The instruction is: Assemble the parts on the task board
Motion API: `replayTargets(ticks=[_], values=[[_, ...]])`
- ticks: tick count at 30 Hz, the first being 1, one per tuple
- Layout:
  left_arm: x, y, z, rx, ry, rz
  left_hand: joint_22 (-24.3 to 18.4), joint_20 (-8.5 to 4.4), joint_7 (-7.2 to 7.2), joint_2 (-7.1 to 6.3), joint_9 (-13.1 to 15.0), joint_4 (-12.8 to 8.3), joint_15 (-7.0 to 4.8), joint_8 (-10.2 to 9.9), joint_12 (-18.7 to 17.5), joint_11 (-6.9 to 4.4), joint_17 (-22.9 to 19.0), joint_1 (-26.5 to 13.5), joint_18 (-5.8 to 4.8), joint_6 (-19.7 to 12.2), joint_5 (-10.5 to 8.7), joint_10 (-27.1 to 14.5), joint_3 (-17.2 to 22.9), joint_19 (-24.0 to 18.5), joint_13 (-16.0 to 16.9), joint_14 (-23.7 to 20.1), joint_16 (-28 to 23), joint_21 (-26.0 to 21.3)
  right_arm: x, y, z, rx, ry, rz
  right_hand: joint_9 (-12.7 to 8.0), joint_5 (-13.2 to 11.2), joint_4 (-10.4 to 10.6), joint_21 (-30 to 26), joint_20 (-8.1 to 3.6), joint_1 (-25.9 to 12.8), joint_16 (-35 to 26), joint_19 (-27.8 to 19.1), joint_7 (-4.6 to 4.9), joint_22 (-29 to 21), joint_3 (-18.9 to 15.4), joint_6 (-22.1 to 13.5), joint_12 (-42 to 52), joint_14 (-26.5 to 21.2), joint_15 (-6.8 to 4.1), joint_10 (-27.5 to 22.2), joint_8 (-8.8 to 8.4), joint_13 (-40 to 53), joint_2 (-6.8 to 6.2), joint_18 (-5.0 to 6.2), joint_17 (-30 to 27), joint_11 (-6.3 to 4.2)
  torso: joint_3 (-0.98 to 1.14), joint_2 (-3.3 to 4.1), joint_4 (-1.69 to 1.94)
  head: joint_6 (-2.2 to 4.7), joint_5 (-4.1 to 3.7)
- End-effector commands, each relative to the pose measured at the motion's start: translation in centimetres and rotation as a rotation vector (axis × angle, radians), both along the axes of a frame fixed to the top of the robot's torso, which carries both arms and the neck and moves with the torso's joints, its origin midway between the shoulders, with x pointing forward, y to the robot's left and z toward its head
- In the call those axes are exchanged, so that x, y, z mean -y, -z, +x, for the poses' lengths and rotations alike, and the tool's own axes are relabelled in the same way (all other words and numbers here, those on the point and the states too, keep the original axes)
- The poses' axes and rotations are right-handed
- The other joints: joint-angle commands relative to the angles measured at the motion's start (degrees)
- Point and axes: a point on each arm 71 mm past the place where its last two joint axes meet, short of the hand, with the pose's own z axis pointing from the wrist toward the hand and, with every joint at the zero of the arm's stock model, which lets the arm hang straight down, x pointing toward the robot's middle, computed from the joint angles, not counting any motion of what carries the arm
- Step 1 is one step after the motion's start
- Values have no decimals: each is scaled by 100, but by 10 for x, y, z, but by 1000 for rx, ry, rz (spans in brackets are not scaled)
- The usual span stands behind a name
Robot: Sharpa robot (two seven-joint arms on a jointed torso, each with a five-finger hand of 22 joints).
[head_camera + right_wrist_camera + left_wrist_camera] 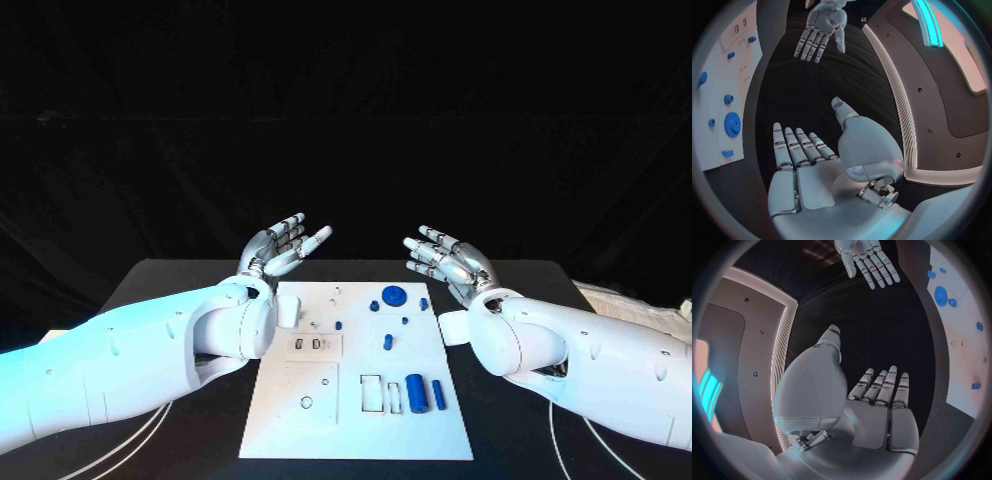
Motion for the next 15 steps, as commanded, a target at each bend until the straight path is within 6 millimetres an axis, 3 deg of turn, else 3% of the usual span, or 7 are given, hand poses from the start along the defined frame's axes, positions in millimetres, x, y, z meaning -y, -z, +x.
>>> replayTargets(ticks=[1,5,7,8,10,12,15], values=[[5,-1,0,0,51,-12,32,85,719,25,23,69,46,41,56,56,44,263,118,186,28,179,37,113,20,320,79,56,-12,2,-4,-16,-205,-25,63,29,-339,233,40,628,122,874,869,124,116,635,114,898,-31,841,106,65,72,225,68,16,-2,2,0,-2,0],[5,-1,0,0,51,-12,158,82,786,261,91,60,59,169,230,135,184,369,171,804,10,1079,276,871,109,1436,351,265,-13,2,-4,-22,-238,-32,135,-13,-586,452,33,966,282,1513,816,203,208,1529,238,2150,-164,1920,230,128,89,370,140,-90,-2,2,0,-2,0],[5,-1,0,0,51,-12,363,62,724,487,157,10,-80,310,425,23,278,411,298,1494,-17,2125,437,2120,189,2232,600,660,-13,2,-4,-23,-245,-33,173,-35,-668,542,30,1069,379,1693,747,220,248,2107,353,2766,-261,2697,307,168,92,463,167,-173,-2,2,0,-2,0],[-5,-5,2,58,48,-46,415,61,698,548,177,-6,-142,358,510,-28,288,425,357,1768,-27,2623,467,2470,217,2414,652,786,9,-6,8,184,-201,-260,191,-51,-714,588,25,1124,412,1782,701,230,280,2397,380,2912,-309,2853,345,168,93,511,169,-222,-16,24,26,-76,-25],[-8,-6,2,65,52,-52,458,47,637,640,214,-52,-261,458,604,-122,308,442,471,2367,-39,3154,486,2862,221,2788,749,943,11,-9,10,224,-197,-307,202,-65,-776,677,19,1169,448,1964,629,245,349,2886,394,3182,-396,3122,377,149,92,585,160,-301,-23,55,30,-68,-26],[-9,-7,1,67,57,-56,484,5,577,694,230,-103,-351,512,627,-193,342,453,516,2817,-44,3392,478,3171,205,3124,835,1057,13,-11,11,249,-194,-339,199,-95,-822,742,-9,1178,450,2102,586,252,421,3215,369,3373,-455,3302,369,139,79,597,153,-346,-31,82,34,-64,-33],[-11,-8,-1,66,73,-66,539,-143,474,769,217,-207,-528,540,652,-312,454,473,538,3165,-54,3766,450,3741,206,3686,973,1268,15,-17,14,297,-189,-400,191,-127,-886,870,-104,1153,449,2368,559,272,556,3524,302,3680,-537,3545,318,134,37,607,152,-415,-49,139,45,-41,-60]])
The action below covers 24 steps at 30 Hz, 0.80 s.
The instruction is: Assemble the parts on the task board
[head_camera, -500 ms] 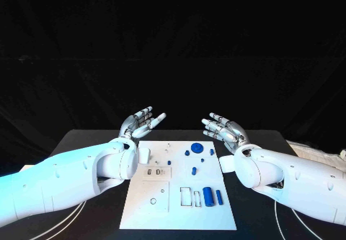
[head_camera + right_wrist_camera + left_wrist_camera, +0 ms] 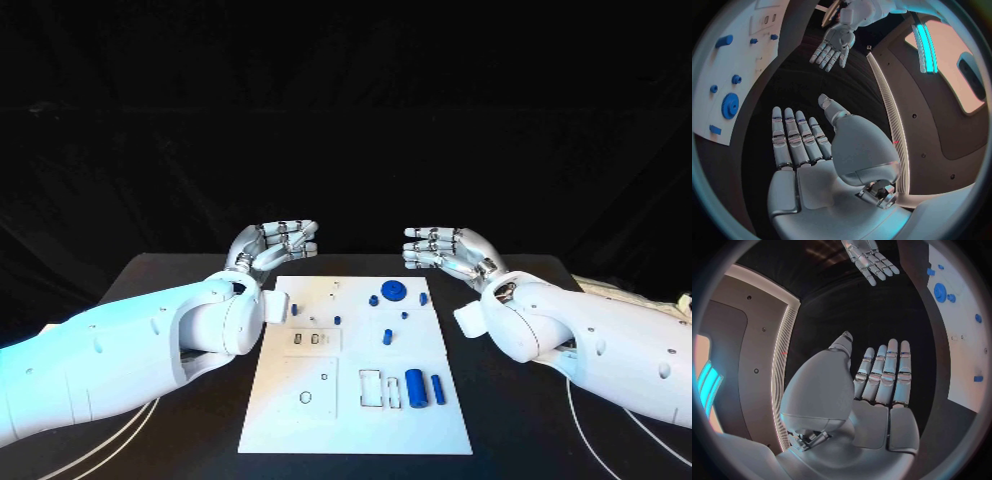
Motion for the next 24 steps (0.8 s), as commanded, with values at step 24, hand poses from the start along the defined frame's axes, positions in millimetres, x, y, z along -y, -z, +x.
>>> replayTargets(ticks=[24], values=[[26,-31,-44,-18,227,-149,2,-311,-3,218,-57,-451,-288,-112,-135,-212,454,213,64,536,-17,716,22,999,1,906,46,235,-18,-36,21,420,-105,-949,50,-593,-255,1965,-945,281,533,2351,-84,833,417,2065,-113,3271,-982,2304,-13,37,-394,146,433,-672,-349,674,304,281,-377]])
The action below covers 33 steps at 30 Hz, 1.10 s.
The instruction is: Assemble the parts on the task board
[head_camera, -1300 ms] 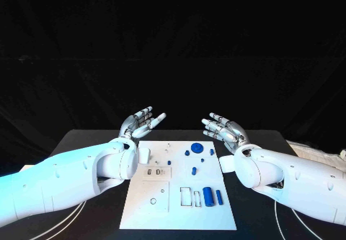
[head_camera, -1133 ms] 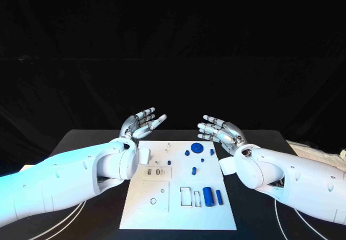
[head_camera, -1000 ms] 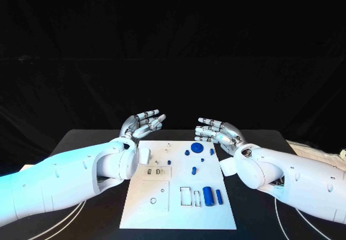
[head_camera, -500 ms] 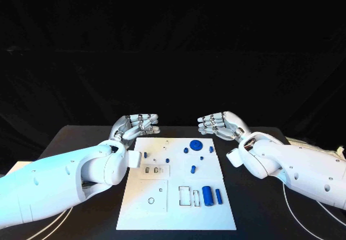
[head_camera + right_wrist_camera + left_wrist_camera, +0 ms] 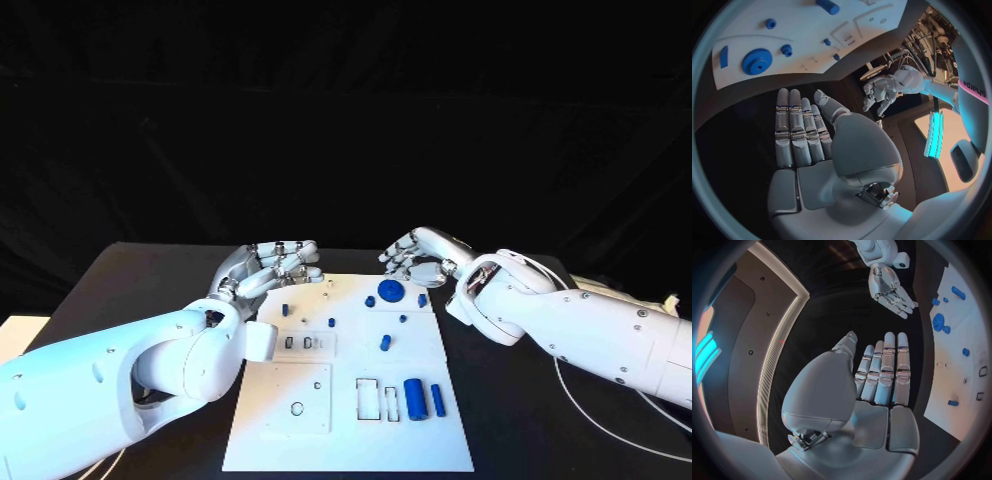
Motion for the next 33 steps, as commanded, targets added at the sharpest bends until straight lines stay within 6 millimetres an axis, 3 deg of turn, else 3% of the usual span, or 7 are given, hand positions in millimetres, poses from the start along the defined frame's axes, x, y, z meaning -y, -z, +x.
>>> replayTargets(ticks=[1,4,9,19,25,29,33], values=[[5,-3,-4,-13,43,-31,-7,-4,1,5,-7,-25,-11,-22,-20,3,7,48,66,34,-18,35,4,42,1,26,-16,-26,-2,4,2,41,24,-234,7,-23,89,639,-237,80,253,445,-98,340,-25,171,-33,688,-220,230,-15,8,-110,66,219,-126,-63,110,116,-3,-55],[7,-6,-6,-15,49,-40,-7,-4,2,5,-7,-25,-10,-22,-21,3,7,47,65,34,-18,35,4,42,1,25,-16,-26,-5,5,2,38,22,-297,-2,-1,149,1049,-344,57,470,592,-146,584,-15,191,-30,1040,-291,217,-40,4,-194,66,428,-202,-86,169,157,-4,-87],[8,-12,-10,-11,58,-51,-9,-3,6,2,-7,-28,-9,-26,-24,5,11,43,64,33,-20,34,3,42,1,22,-19,-28,-10,6,2,33,13,-382,-7,-40,307,1489,-374,-16,861,539,-188,870,64,142,-46,1137,-324,15,-50,0,-318,64,796,-211,-128,279,214,40,-101],[5,-18,-11,-10,57,-60,-13,-2,17,-4,-8,-31,-4,-35,-33,13,19,30,62,31,-24,29,-1,42,-1,17,-25,-33,-19,7,3,28,-16,-411,-4,-11,651,2388,-381,-18,2239,502,-214,1468,336,132,-39,1080,-349,-100,-48,4,-524,67,1718,-196,-138,407,238,97,-130],[5,-19,-11,-10,57,-61,-15,0,21,-7,-9,-32,-2,-40,-38,16,24,24,61,29,-25,26,-3,41,-2,13,-28,-36,-20,9,3,16,-23,-425,-1,-11,816,3279,-365,17,2728,713,-212,2527,489,148,-42,1051,-346,-97,-44,5,-615,-66,2051,-204,-142,450,248,85,-132],[4,-19,-10,-10,53,-60,-17,1,25,-8,-10,-34,0,-44,-43,19,28,19,61,27,-26,23,-4,40,-3,10,-31,-39,-20,10,4,11,-23,-434,1,-8,914,3638,-356,47,3005,760,-215,2938,586,168,-42,992,-342,-82,-42,5,-658,-112,2247,-210,-143,474,239,92,-126],[3,-19,-9,-9,51,-59,-17,1,25,-8,-10,-34,0,-44,-43,19,28,19,61,27,-26,23,-4,40,-3,10,-31,-39,-21,10,4,11,-24,-436,2,-19,996,4146,-360,69,3710,995,-221,3629,677,188,-37,1073,-344,-27,-41,10,-656,-213,2941,-223,-151,496,240,110,-121]])
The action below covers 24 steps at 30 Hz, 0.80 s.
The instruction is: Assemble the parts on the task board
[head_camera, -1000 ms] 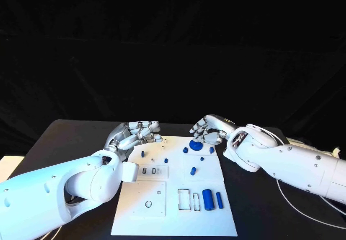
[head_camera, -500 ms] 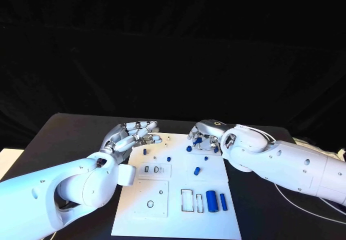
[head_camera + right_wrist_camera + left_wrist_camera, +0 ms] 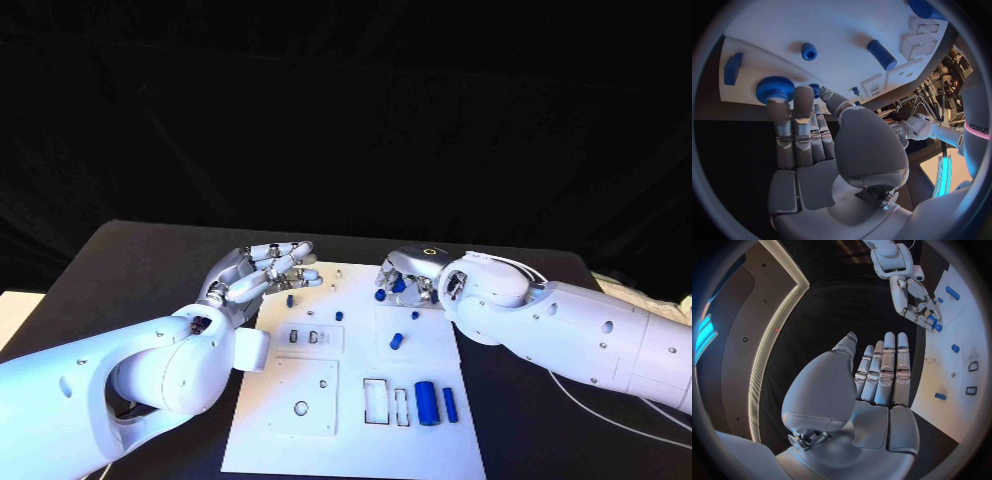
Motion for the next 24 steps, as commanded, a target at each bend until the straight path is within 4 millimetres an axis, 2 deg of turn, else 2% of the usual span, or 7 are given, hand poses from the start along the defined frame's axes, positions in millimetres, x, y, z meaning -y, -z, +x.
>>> replayTargets(ticks=[1,5,14,18,24], values=[[0,-2,0,3,15,-13,-6,1,28,-11,-6,-37,2,-24,-23,22,9,14,62,26,-29,21,-5,40,-4,8,-34,-42,-1,2,0,-8,-4,-39,7,-7,51,201,-2,24,280,78,-9,255,51,29,-2,182,-19,28,-6,7,-23,-84,263,-21,-8,38,2,7,-10],[0,-2,0,3,15,-13,-6,1,28,-11,-6,-37,2,-25,-23,22,10,14,62,26,-29,20,-6,40,-4,8,-34,-42,-1,2,1,-6,1,-38,8,-23,112,363,8,23,522,104,-9,443,110,46,-8,158,-21,16,-5,3,-43,-108,476,-10,-9,49,12,-5,-15],[0,-2,0,0,19,-14,-6,1,29,-11,-6,-37,2,-25,-24,22,10,14,62,26,-29,20,-5,40,-4,8,-35,-43,-1,3,4,-7,5,-36,10,-27,240,610,24,-5,926,183,-11,760,187,82,10,153,-32,84,-2,14,-26,-149,859,-21,-23,90,6,-14,11],[1,-2,0,-2,23,-15,-8,2,31,-11,-7,-41,4,-30,-28,24,15,12,62,23,-28,17,-4,40,-4,6,-37,-45,-3,3,4,-11,3,-34,12,-37,309,703,25,-29,1080,207,-9,875,208,99,4,150,-32,109,0,15,-28,-164,996,-24,-22,103,5,-28,32],[0,-1,1,-9,19,-16,-9,3,32,-10,-7,-42,4,-33,-31,26,18,10,62,21,-28,15,-4,40,-5,6,-37,-46,-4,3,5,-10,4,-30,12,-62,382,812,26,-57,1254,249,-8,1025,213,111,8,149,-34,155,-2,20,-42,-186,1161,-29,-32,118,7,-34,24]])
